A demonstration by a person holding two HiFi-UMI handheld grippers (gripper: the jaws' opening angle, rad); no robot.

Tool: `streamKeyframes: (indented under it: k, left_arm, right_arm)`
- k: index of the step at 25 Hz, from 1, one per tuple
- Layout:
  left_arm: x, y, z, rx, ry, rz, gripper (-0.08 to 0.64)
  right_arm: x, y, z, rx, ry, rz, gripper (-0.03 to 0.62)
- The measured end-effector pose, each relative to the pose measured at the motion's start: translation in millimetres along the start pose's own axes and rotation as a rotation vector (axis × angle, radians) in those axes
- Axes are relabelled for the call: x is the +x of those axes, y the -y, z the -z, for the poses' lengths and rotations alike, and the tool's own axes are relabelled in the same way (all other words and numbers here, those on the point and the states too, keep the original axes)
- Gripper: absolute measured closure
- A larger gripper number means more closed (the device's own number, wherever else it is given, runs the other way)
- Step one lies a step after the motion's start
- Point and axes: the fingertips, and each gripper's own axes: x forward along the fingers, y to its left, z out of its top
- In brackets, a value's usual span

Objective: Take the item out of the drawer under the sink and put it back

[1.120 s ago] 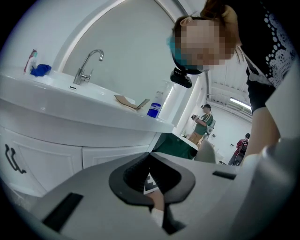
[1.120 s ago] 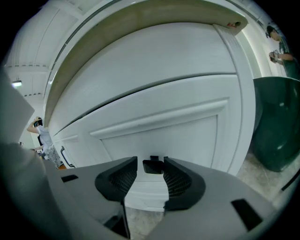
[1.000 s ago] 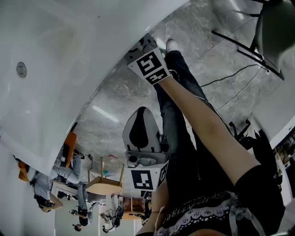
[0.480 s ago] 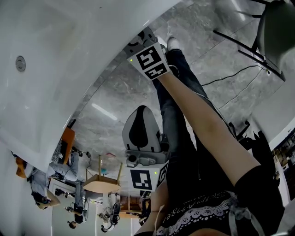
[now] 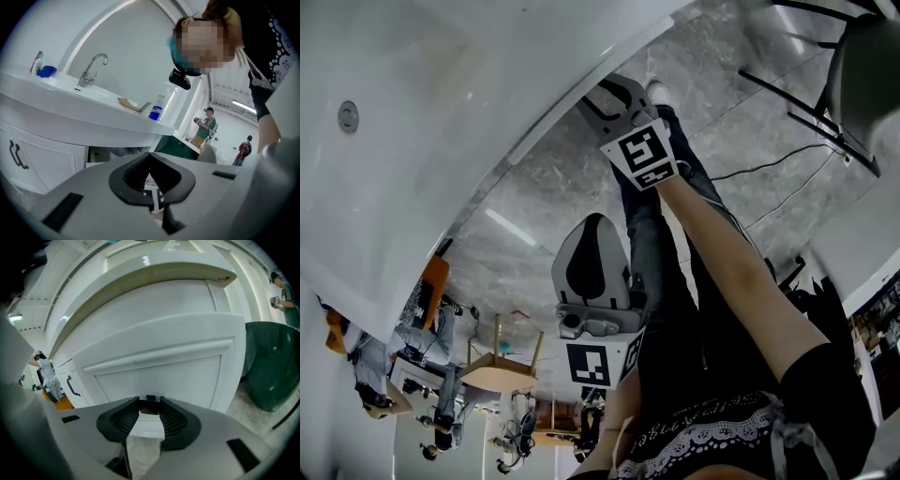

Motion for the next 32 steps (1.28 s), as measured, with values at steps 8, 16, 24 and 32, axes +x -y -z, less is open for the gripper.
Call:
streamKeyframes:
  k: [8, 16, 24, 32]
  left_arm:
    - [-4, 7, 2, 0.003, 0.009, 0.009, 0.557]
    - [-8, 9, 5, 0.005, 0.010, 0.015, 0.557]
    - [-3, 6, -1, 0.000, 0.009, 0.027, 0.557]
    - [-1, -1, -3, -0.010, 0.013, 0.029, 0.557]
  right_arm:
    - [-44, -6, 27, 0.026, -0.026, 0.001, 0.446]
    - [-51, -8, 31, 0.064, -0.007, 0.000, 0.449]
    - [-54, -8, 29, 0.041, 0.001, -0.001, 0.460]
    - [-54, -9, 30, 0.041, -0.009, -0.002, 0.460]
